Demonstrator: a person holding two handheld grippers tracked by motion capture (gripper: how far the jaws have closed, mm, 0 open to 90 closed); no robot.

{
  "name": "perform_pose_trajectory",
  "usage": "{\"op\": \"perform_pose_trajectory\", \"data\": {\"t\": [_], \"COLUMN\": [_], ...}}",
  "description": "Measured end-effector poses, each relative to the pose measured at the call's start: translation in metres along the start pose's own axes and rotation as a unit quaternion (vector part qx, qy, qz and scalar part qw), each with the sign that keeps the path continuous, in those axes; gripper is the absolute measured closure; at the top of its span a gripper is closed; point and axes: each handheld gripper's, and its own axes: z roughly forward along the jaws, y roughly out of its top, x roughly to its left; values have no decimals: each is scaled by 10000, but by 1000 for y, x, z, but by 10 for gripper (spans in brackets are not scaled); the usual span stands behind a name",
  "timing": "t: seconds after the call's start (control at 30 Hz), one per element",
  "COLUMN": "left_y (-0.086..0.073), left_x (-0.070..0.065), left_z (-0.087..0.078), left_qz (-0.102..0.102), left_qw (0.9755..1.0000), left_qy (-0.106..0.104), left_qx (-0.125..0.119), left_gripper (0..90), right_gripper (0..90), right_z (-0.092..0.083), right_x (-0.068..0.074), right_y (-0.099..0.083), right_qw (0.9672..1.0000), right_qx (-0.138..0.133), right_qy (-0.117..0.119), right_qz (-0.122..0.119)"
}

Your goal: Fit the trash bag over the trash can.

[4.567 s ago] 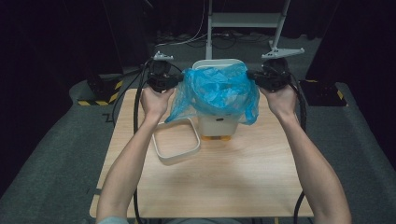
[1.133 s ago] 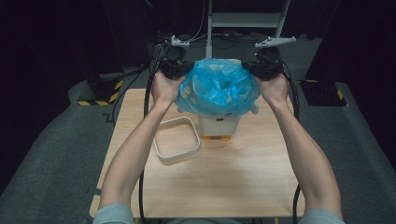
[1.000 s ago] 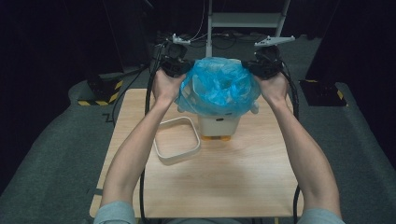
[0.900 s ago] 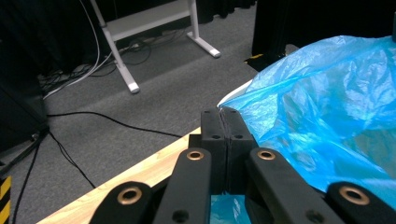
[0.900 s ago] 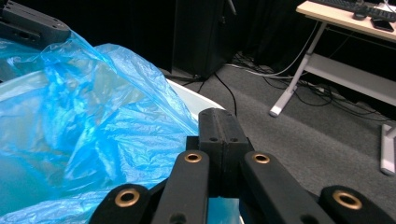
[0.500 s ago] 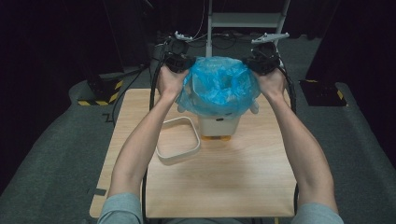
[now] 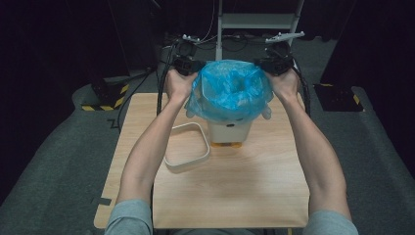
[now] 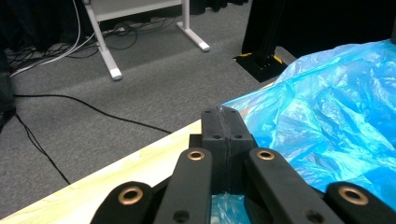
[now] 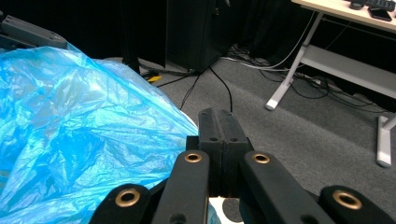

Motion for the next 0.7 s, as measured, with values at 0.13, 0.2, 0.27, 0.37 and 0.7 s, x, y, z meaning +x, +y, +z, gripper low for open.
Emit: {"op": "perform_pose_trajectory", "data": {"t": [0.13,0.2,0.27,0.37,0.7], "left_y": [0,1,1,1,4], "left_x": [0,0,1,2,7], "left_z": [1,2,3,3,9], "left_qz": [34,29,29,-2,-51], "left_qw": [10000,10000,10000,10000,9999], "left_qy": [13,-13,-19,-38,-73], "left_qx": [-19,-23,-25,-32,67], "left_gripper": [897,897,897,897,897], "right_gripper": [900,900,900,900,900], "right_z": [4,7,10,13,14], "right_x": [-4,-6,-8,-10,-15], "right_y": [0,-1,-3,-6,-7], "right_qw": [10000,10000,9999,9997,9992], "right_qx": [18,42,72,101,50], "right_qy": [26,47,88,154,312], "right_qz": [35,59,87,128,235]}}
